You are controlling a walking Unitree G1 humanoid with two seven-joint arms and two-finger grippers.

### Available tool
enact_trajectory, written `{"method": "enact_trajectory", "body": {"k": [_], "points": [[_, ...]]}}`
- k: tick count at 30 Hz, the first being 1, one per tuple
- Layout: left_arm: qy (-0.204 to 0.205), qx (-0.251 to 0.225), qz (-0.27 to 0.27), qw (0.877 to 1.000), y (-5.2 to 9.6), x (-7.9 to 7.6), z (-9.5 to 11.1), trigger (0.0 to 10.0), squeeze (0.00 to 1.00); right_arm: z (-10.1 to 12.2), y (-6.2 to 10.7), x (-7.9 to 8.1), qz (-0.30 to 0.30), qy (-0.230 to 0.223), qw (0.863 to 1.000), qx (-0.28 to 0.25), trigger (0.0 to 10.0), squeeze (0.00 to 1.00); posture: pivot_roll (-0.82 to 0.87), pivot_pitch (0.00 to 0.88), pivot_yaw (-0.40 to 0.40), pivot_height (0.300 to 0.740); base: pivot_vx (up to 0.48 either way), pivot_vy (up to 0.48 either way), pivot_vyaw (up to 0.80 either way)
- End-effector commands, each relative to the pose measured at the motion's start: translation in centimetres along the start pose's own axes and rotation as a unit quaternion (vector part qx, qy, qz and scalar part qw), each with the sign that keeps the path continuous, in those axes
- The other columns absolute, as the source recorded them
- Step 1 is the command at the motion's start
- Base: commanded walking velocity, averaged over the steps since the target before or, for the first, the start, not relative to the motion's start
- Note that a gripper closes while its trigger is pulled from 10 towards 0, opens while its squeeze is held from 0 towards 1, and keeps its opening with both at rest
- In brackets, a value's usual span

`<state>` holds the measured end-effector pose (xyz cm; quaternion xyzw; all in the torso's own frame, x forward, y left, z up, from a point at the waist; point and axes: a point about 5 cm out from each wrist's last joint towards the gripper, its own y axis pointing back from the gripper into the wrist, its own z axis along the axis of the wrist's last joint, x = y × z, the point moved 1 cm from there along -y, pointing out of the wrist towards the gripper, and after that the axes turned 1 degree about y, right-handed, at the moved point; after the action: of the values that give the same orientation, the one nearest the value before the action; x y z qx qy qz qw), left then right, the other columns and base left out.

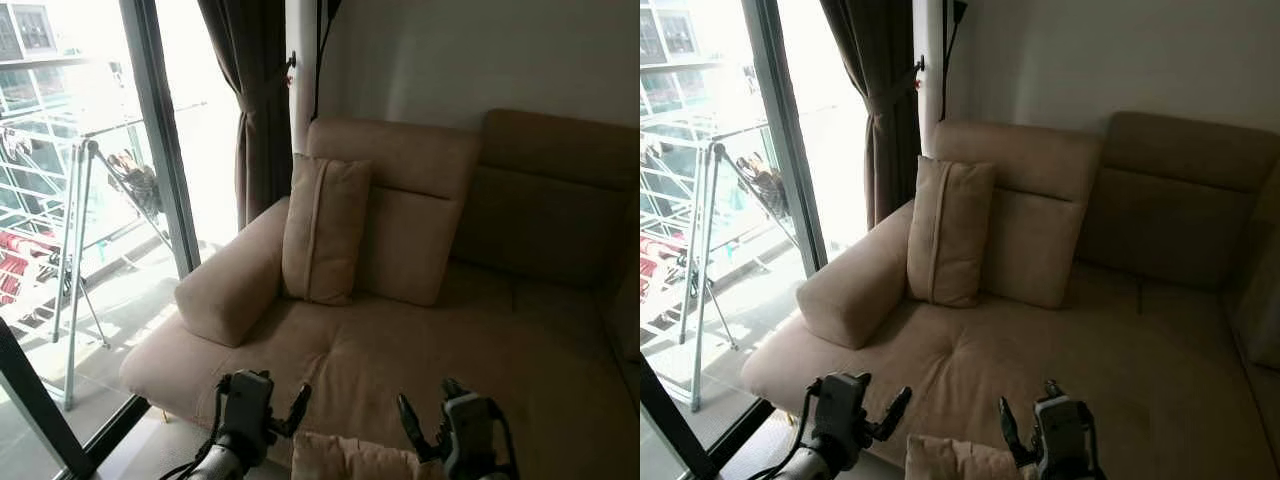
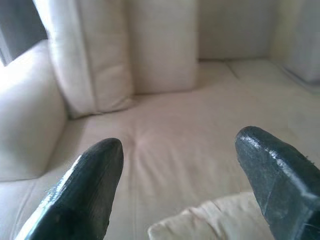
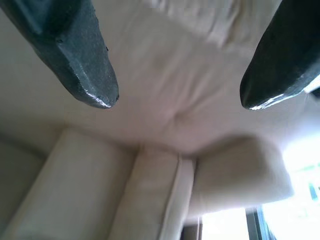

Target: Move the pillow to the sofa from floor

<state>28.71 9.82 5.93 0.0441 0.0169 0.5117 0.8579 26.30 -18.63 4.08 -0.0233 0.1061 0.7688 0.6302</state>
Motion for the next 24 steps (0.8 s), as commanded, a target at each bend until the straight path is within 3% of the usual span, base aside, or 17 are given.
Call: {"method": "enact_trajectory", "body": {"k": [1,6,8,14,24], "points": [[-0.026,0.012,-0.013,0.999,-0.2,-0.1,-0.2,10.0,0.0,-0.1,-0.4,0.0,0.0,-0.002,1.0,0.009,10.0,0.0,0.12,0.0,-0.003,0.74,0.0,0.0,0.0],[-0.039,-0.003,-0.01,0.999,-0.3,-0.1,0.2,10.0,0.0,0.9,-0.8,0.0,-0.006,0.0,1.0,-0.017,10.0,0.0,0.11,0.0,0.001,0.74,0.0,0.0,0.0],[-0.02,-0.029,0.013,0.999,-0.3,0.1,0.8,10.0,0.0,2.4,-0.8,-0.1,-0.011,0.024,0.998,-0.065,10.0,0.0,0.11,0.0,0.004,0.74,0.0,0.0,0.0],[0.016,-0.034,0.042,0.998,-0.1,0.3,0.4,10.0,0.0,2.9,-0.6,-0.1,-0.017,0.033,0.996,-0.087,10.0,0.0,0.12,0.0,0.001,0.74,0.0,0.0,0.0],[0.017,-0.028,0.04,0.999,-0.1,-0.4,-0.3,10.0,0.0,3.2,-0.7,-0.2,-0.022,0.033,0.995,-0.095,10.0,0.0,0.12,0.0,-0.004,0.731,0.0,0.0,0.0]]}}
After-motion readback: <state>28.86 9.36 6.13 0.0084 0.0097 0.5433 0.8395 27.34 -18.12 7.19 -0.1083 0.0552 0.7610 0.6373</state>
